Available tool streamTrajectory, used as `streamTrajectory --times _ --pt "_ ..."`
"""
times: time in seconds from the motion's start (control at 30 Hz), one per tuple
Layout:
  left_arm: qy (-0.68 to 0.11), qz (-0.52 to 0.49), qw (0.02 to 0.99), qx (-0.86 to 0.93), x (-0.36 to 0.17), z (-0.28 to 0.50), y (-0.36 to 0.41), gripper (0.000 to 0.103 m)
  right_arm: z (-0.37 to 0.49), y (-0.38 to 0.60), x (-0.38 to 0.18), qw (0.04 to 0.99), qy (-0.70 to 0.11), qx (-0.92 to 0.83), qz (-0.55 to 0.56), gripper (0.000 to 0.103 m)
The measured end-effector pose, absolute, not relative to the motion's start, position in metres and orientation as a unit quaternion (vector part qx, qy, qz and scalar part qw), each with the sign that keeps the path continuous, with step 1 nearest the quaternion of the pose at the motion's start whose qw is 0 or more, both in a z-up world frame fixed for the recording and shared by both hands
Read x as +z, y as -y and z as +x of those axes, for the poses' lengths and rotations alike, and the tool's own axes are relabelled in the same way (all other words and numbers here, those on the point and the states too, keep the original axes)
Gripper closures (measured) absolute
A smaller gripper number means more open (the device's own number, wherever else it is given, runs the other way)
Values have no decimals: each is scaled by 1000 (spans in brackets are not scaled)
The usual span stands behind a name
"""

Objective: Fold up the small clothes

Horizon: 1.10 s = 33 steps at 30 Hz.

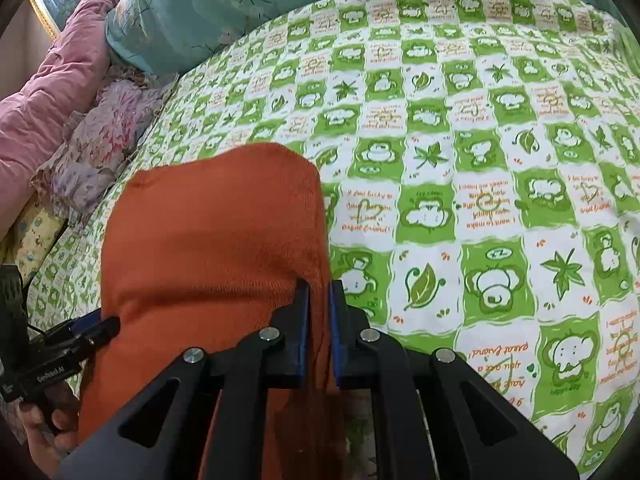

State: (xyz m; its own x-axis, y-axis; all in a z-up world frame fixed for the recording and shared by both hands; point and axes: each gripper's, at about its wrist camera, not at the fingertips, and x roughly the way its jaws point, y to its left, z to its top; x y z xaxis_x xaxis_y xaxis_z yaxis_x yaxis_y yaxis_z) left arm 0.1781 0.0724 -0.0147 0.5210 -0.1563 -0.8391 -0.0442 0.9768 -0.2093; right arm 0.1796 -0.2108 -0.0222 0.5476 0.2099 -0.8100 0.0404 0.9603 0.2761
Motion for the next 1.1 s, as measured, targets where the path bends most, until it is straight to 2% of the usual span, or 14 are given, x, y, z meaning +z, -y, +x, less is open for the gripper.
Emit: streamTrajectory --times 0.03,0.13,0.33,0.63,0.67,0.73,0.87,1.0,1.1 --pt "-488 -107 866 -33 -12 174 -75 39 177 211 -19 870 -470 53 138 92" --pt "-479 -111 869 -43 -1 158 -76 39 154 219 -1 871 -459 64 164 81" --pt "-465 -97 876 -82 15 102 -70 40 89 223 21 875 -446 89 163 77" --pt "-507 -106 851 -87 -17 67 -57 39 35 214 -12 852 -480 107 177 76" --pt "-509 -111 849 -85 -19 69 -59 39 36 211 -14 851 -485 105 173 81" --pt "-510 -115 848 -85 -18 71 -60 39 36 207 -7 854 -484 105 160 98" --pt "-515 -101 848 -78 -22 71 -56 38 32 203 22 879 -453 96 111 98" --pt "-513 -91 851 -67 -25 72 -48 35 40 196 -12 867 -495 57 27 99" --pt "-513 -77 853 -61 -26 68 -43 35 38 206 -27 863 -497 54 66 99"
